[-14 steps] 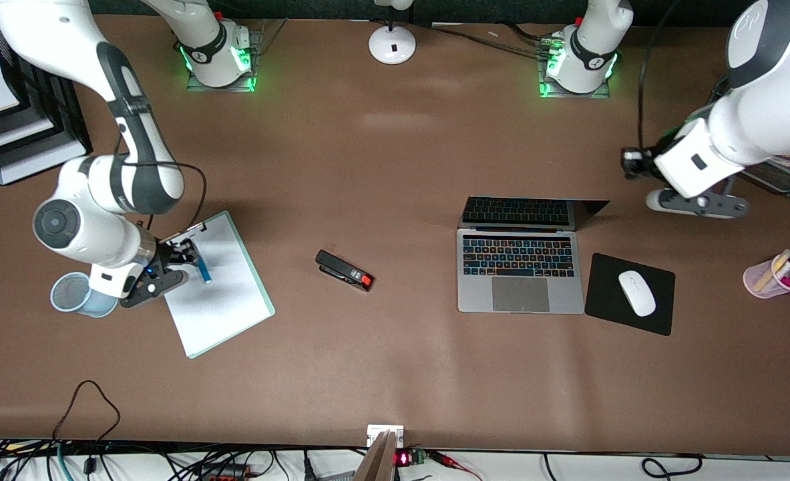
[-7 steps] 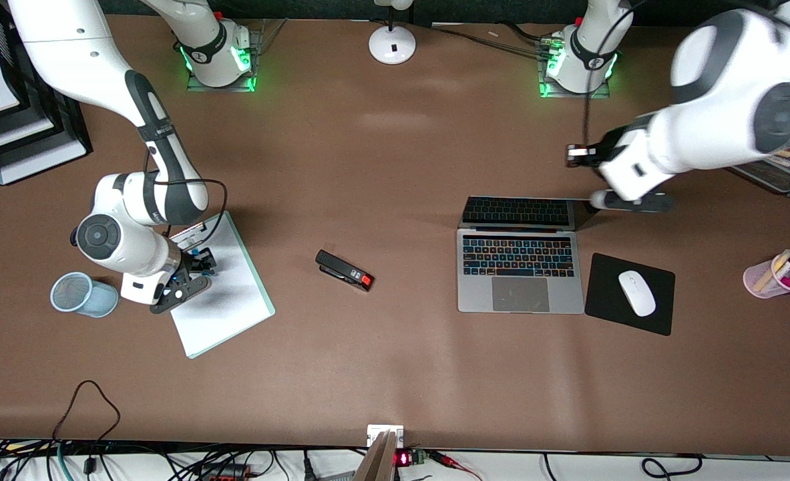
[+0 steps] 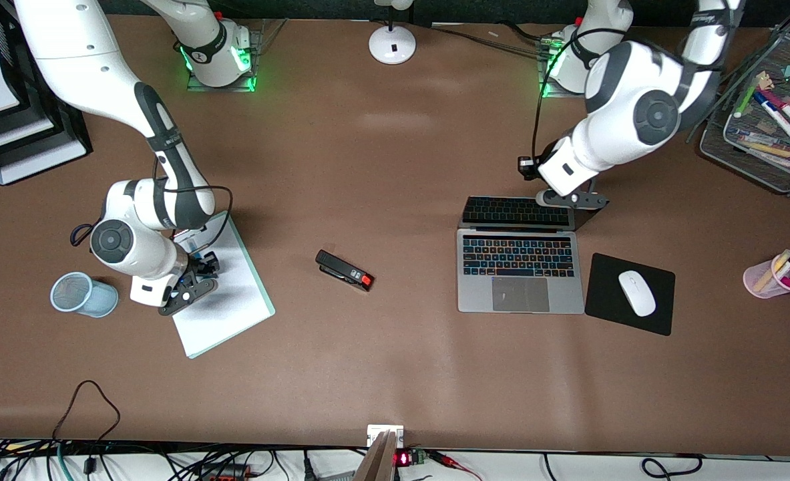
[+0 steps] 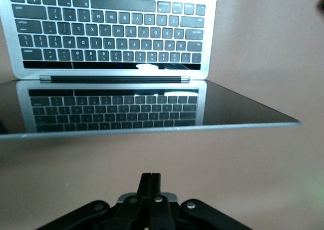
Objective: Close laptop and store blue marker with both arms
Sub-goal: 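Lift the marker with the right gripper while the left gripper lowers onto the lid, then carry the marker to the mesh cup while the left gripper pushes the lid down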
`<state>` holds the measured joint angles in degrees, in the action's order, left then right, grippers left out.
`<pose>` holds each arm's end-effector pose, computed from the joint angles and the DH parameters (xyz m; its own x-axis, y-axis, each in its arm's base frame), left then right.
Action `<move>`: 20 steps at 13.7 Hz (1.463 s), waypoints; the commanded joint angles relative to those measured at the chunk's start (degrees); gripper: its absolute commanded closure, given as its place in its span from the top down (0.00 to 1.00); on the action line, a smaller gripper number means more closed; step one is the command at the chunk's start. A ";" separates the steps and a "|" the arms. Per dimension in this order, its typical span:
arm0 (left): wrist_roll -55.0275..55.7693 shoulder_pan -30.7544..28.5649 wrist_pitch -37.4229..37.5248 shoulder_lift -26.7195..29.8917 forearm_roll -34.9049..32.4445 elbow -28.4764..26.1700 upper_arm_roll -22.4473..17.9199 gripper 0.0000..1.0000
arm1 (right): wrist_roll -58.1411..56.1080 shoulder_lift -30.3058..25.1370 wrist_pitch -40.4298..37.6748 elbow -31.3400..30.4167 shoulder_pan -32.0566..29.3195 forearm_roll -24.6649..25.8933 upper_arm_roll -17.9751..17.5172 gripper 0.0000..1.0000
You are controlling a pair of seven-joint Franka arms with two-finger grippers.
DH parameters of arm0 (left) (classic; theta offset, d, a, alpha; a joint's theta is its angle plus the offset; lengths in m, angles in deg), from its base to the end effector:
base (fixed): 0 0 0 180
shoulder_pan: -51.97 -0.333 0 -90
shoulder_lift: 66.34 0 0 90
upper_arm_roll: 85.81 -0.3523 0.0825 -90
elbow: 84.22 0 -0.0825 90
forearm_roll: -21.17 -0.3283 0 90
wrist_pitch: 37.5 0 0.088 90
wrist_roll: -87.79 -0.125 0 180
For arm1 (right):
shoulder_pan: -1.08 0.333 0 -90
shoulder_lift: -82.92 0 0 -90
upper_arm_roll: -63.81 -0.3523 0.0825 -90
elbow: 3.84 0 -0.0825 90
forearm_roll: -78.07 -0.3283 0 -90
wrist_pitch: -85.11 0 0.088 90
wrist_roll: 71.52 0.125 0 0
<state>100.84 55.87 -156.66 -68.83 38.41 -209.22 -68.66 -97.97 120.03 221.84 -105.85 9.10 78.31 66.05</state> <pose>0.4405 -0.1893 0.4141 0.9768 0.0032 -0.2139 0.0481 -0.9776 0.2047 0.6348 0.0671 0.2416 0.8393 0.5414 -0.0488 0.5423 -0.8402 0.0051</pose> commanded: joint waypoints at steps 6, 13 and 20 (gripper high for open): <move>-1.18 -0.83 -16.96 -1.98 -6.87 -4.28 1.13 0.00 | 0.18 0.16 -0.23 1.37 -0.28 -0.06 -0.22 0.00; -1.18 -1.09 -36.47 -13.14 -9.50 -3.06 0.78 0.00 | -0.88 -12.92 -14.81 5.94 -2.74 -1.47 -0.13 0.00; -1.18 -1.09 -37.20 -22.28 -13.63 8.00 -1.33 0.00 | -23.32 -22.96 -15.97 8.05 -6.42 -10.13 0.22 0.00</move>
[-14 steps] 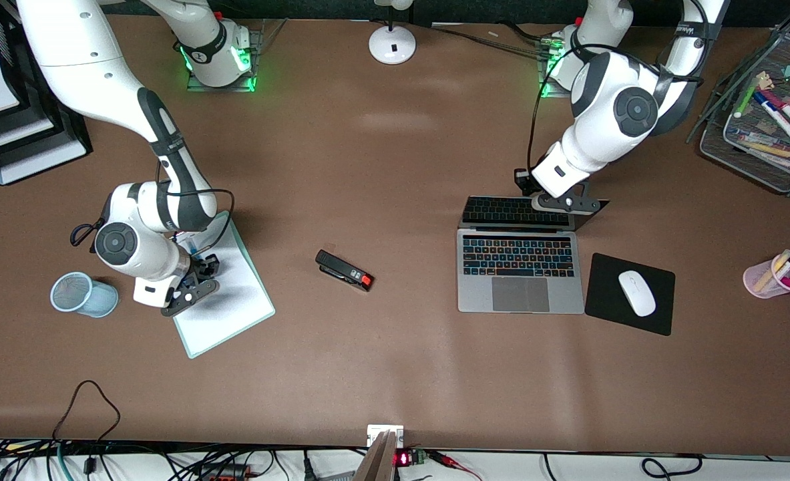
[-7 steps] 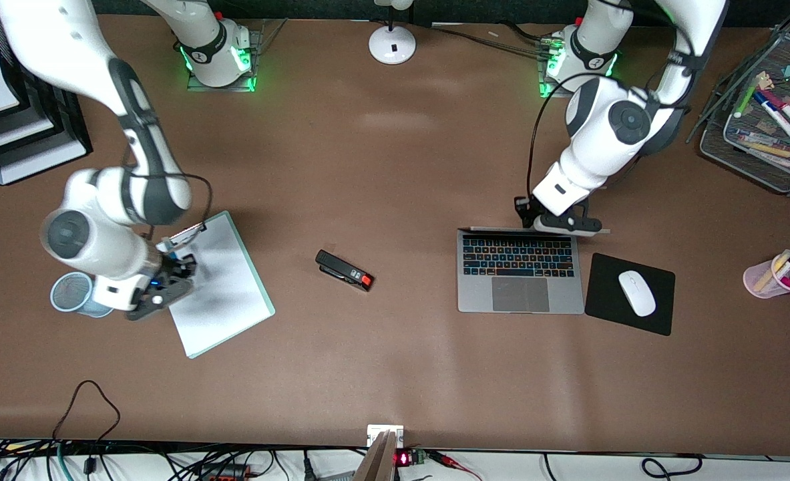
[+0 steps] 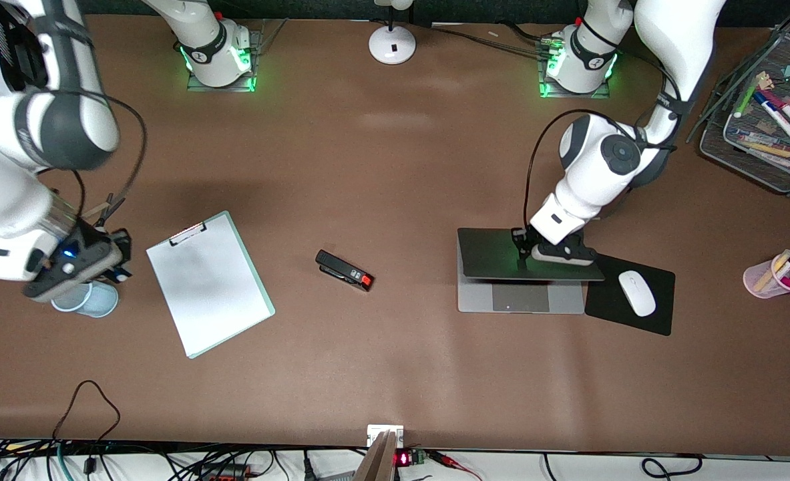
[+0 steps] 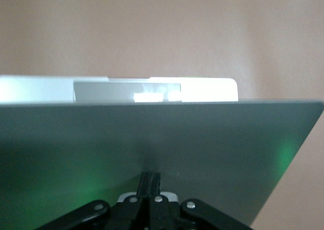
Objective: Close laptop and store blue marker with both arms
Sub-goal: 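Carry the marker to the mesh cup while the left gripper pushes the lid down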
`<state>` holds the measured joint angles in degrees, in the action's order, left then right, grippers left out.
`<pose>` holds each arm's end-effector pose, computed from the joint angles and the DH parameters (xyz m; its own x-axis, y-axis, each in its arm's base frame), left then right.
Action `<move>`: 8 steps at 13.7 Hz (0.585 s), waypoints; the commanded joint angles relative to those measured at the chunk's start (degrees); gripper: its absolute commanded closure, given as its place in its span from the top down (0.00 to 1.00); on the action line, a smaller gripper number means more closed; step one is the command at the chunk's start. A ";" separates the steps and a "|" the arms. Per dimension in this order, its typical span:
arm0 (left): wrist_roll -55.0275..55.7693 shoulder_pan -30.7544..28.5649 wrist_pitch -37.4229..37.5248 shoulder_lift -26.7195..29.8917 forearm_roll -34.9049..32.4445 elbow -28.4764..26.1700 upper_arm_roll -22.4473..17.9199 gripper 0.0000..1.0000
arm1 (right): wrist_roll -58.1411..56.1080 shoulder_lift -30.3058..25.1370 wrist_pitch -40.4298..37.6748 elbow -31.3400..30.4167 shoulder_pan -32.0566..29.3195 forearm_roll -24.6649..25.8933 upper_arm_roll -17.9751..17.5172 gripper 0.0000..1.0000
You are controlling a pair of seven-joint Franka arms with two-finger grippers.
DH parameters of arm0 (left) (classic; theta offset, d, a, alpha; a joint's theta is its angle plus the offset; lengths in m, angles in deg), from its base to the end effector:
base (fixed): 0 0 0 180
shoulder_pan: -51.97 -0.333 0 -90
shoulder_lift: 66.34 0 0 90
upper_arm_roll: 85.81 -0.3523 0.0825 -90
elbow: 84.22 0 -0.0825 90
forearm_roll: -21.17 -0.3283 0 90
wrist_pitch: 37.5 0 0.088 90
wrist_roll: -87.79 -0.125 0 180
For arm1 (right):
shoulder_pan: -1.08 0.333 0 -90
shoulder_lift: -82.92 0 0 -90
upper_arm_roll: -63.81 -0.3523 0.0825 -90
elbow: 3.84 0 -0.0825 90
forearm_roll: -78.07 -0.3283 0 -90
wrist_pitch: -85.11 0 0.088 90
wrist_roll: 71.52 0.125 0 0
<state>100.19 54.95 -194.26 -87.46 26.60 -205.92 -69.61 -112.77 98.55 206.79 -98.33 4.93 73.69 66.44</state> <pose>0.5553 -0.1794 0.3275 0.9793 0.0165 0.2018 -0.0260 -0.9782 0.2061 0.6220 0.0211 0.5100 0.7388 0.6468 0.1893 0.6435 -0.7605 0.0870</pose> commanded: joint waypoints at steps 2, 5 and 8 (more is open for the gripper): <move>-0.54 0.01 0.31 -5.84 -1.83 7.35 -0.38 0.00 | -20.74 -1.05 -0.91 2.10 -5.77 -15.35 -0.26 0.00; -0.45 0.18 0.31 -9.01 -1.83 10.60 -0.38 0.00 | -38.75 0.70 -2.13 2.29 -11.57 -28.36 -0.35 0.00; -0.45 0.27 -0.47 -11.56 -2.62 11.92 -0.38 0.00 | -52.66 3.95 -4.95 2.55 -17.81 -40.33 -0.35 0.00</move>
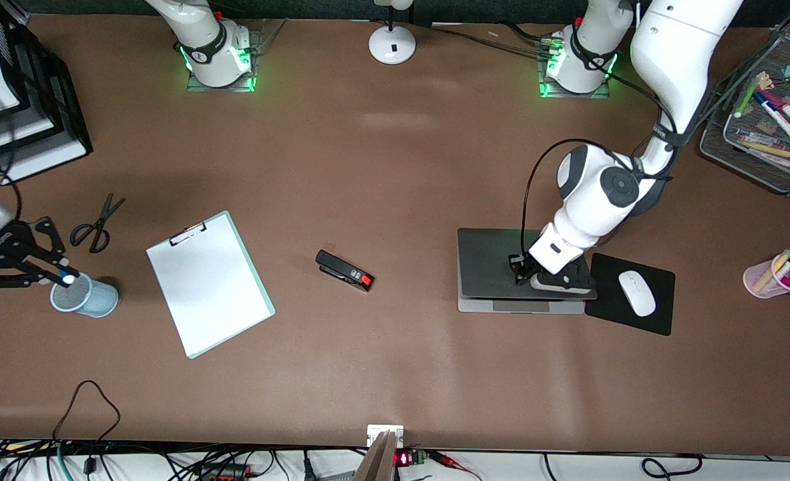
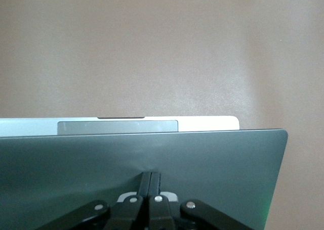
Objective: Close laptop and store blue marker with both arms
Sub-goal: 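Carry the marker to the mesh cup while the left gripper pushes the lid down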
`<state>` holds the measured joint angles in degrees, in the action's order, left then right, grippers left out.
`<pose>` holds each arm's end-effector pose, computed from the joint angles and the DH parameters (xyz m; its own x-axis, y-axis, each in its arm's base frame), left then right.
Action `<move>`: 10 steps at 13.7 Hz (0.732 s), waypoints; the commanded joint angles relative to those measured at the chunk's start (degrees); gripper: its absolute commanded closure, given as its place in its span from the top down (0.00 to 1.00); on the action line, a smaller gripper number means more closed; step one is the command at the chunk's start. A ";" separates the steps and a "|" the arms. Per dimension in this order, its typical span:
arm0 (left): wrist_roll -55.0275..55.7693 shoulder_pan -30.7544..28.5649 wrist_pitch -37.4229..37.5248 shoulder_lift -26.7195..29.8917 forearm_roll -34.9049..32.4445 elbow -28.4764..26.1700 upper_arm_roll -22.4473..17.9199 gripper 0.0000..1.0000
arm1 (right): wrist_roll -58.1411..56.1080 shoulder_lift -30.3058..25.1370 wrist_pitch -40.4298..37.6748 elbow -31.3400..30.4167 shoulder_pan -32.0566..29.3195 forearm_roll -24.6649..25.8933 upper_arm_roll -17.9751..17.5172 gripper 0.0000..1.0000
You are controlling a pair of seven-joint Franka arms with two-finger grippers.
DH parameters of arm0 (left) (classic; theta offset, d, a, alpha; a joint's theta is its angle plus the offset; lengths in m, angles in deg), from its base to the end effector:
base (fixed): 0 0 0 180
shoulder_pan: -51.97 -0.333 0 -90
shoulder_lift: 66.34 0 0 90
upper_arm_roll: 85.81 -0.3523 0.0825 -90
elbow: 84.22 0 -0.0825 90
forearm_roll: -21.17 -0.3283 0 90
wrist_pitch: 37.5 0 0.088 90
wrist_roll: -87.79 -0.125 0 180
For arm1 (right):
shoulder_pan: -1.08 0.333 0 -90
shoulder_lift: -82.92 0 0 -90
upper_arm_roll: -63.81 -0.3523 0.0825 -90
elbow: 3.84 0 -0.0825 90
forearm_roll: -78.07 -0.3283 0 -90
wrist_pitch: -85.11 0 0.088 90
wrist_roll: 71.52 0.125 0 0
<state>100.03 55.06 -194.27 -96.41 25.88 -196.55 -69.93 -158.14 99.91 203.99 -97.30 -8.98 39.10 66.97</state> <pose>0.6025 -0.1856 0.2980 0.9784 0.0327 0.2042 -0.0168 -0.9716 0.2360 0.6226 -0.0985 0.5112 0.4418 0.6854 0.5788 0.8338 -0.5519 0.0171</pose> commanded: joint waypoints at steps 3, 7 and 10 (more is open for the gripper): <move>-0.29 0.07 -1.61 -5.16 -2.34 3.61 -0.41 0.00 | -16.53 7.42 -5.66 2.22 -8.65 -12.51 -0.87 0.00; -0.20 0.60 -8.26 -9.64 -2.86 3.70 -0.50 0.00 | -27.88 15.16 -6.99 5.21 -12.79 -18.06 -0.87 0.00; -0.20 0.59 -9.34 -10.09 -3.13 3.62 -0.50 0.00 | -30.35 19.12 -7.00 7.40 -14.03 -18.24 -0.96 0.00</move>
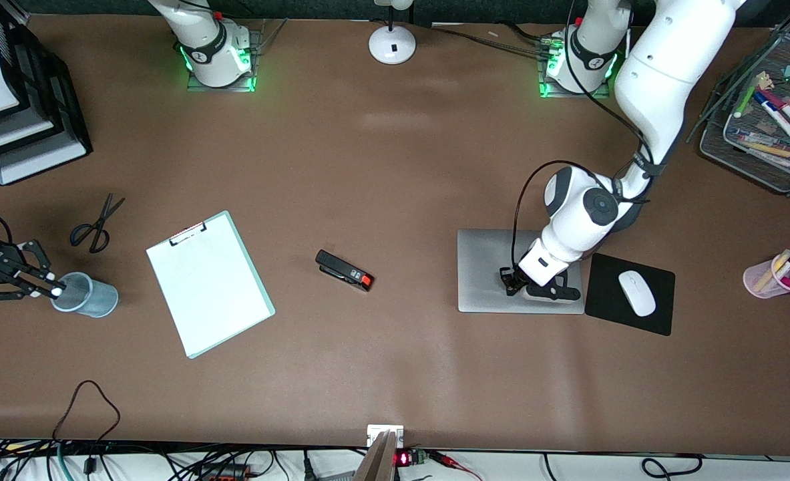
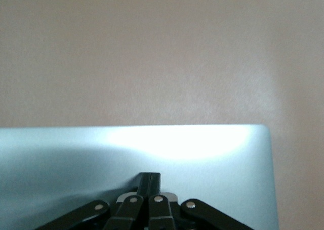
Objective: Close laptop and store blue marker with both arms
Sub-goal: 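Drop the marker into the cup while the left gripper presses the lid shut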
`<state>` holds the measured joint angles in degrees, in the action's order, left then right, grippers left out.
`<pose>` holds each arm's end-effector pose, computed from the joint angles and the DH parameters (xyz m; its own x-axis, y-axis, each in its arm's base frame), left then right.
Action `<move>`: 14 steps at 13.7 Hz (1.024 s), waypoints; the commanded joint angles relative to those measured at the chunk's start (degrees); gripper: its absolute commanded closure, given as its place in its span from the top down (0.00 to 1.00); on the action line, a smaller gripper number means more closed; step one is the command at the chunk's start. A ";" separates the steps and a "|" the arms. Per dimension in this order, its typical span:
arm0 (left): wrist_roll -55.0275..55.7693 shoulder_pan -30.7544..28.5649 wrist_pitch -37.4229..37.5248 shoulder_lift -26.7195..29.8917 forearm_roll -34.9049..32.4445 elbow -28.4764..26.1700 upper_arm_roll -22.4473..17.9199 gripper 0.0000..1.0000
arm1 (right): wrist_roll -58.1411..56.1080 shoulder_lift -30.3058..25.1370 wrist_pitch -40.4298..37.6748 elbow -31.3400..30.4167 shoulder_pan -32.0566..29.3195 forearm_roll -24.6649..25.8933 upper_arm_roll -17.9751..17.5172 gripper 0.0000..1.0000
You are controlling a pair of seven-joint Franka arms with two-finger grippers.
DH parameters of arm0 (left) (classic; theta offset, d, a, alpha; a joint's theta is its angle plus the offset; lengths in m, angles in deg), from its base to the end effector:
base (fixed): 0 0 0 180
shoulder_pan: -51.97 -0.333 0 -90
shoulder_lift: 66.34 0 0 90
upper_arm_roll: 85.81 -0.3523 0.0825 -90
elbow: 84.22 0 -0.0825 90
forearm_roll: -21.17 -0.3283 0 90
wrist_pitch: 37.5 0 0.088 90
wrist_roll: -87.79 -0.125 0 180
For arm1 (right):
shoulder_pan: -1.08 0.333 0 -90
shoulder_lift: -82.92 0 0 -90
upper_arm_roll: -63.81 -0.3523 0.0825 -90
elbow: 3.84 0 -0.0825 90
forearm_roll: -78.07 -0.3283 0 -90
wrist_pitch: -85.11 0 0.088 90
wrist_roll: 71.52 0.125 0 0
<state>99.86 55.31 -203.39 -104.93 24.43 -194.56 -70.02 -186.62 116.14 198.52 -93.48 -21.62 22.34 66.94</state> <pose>0.6187 -0.1890 0.2373 0.9680 0.0472 0.2466 -0.0182 -0.9664 0.2565 0.6322 -0.2251 0.3637 0.3117 0.5956 0.7404 0.8775 -0.4793 0.0162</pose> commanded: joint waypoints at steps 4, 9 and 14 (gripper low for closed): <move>0.15 -0.18 0.13 -0.78 -1.77 1.54 -0.41 0.00 | -3.11 6.32 -1.52 5.18 -2.00 -3.24 -1.02 0.00; -1.51 -1.67 11.52 6.32 -1.85 1.71 -0.24 0.00 | -1.53 6.94 -1.61 5.09 -2.00 -4.12 -0.93 1.00; -6.69 -3.78 31.64 16.08 -1.85 3.46 -0.24 0.00 | 10.74 3.78 -1.52 5.09 0.28 -0.19 -0.93 1.00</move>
<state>95.52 52.49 -178.42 -93.00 24.18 -191.27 -70.24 -181.26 121.96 197.81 -88.52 -22.32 20.14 66.27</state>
